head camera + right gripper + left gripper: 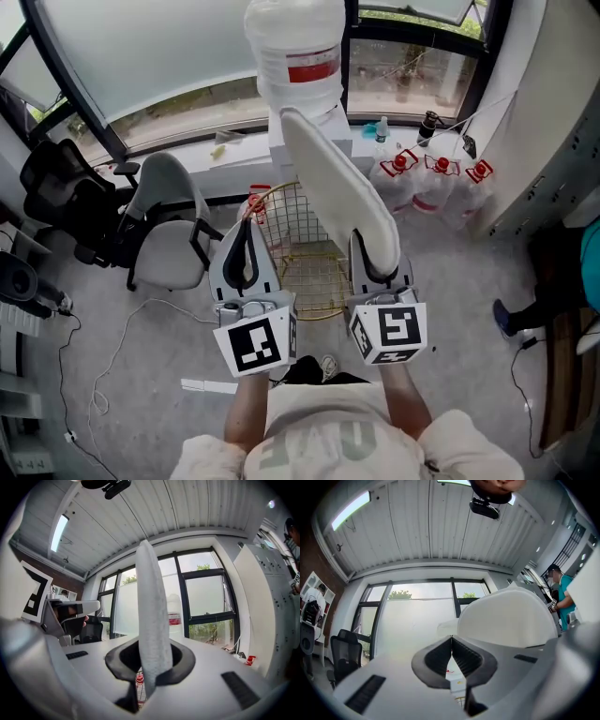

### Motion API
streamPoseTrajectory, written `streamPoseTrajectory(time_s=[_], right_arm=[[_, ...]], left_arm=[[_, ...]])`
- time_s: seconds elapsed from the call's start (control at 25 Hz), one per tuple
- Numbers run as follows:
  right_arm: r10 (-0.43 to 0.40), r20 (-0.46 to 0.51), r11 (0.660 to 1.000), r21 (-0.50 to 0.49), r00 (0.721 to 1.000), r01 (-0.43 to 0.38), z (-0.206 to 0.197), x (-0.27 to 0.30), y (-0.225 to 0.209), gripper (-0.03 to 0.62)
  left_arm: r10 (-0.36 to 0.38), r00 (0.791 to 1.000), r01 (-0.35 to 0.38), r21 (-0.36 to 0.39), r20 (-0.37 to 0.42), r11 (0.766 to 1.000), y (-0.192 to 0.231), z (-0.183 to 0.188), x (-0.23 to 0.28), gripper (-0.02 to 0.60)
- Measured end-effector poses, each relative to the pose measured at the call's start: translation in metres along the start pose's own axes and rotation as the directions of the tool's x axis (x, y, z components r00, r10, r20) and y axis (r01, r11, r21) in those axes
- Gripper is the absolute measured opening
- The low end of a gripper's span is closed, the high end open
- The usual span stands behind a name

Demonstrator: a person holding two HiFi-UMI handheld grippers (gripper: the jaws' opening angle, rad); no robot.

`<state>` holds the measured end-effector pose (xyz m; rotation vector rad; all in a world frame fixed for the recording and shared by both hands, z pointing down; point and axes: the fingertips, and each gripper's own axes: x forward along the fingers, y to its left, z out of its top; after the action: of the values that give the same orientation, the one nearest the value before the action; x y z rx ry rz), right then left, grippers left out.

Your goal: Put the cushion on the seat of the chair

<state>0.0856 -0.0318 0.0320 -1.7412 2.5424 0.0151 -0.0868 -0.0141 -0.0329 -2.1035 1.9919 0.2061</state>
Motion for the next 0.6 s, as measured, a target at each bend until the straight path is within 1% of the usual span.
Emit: streamPoseTrajectory(time_s=[0.12, 0.24, 0.4, 0.6], right_arm=[[-0.005, 0.009, 1.0, 0.005, 1.0, 0.005, 0.008, 0.012, -0.006, 0.044], [-0.028, 0.023, 1.0, -0.01, 0.999, 0.028, 0.015, 0.017, -0.011, 0.044], [-0.065, 0.038, 0.997, -0.026, 0.997, 0.066, 0.018, 0.024, -0.015, 0.044], [-0.068, 0.036, 0.998, 0.002, 0.997, 0.068, 0.019, 0.036, -0.012, 0.044]], left_arm=[[0.01, 1.0, -0.01, -0.027, 0.017, 1.0, 0.005, -0.001, 0.018, 0.014], [-0.005, 1.0, 0.005, -0.056, 0.009, 0.998, 0.005, -0.008, 0.032, 0.014], [-0.04, 0.999, 0.041, -0.065, 0.017, 0.997, 0.004, -0.011, 0.043, 0.014], [-0.06, 0.998, 0.061, -0.068, 0.018, 0.996, 0.007, -0.011, 0.053, 0.014]])
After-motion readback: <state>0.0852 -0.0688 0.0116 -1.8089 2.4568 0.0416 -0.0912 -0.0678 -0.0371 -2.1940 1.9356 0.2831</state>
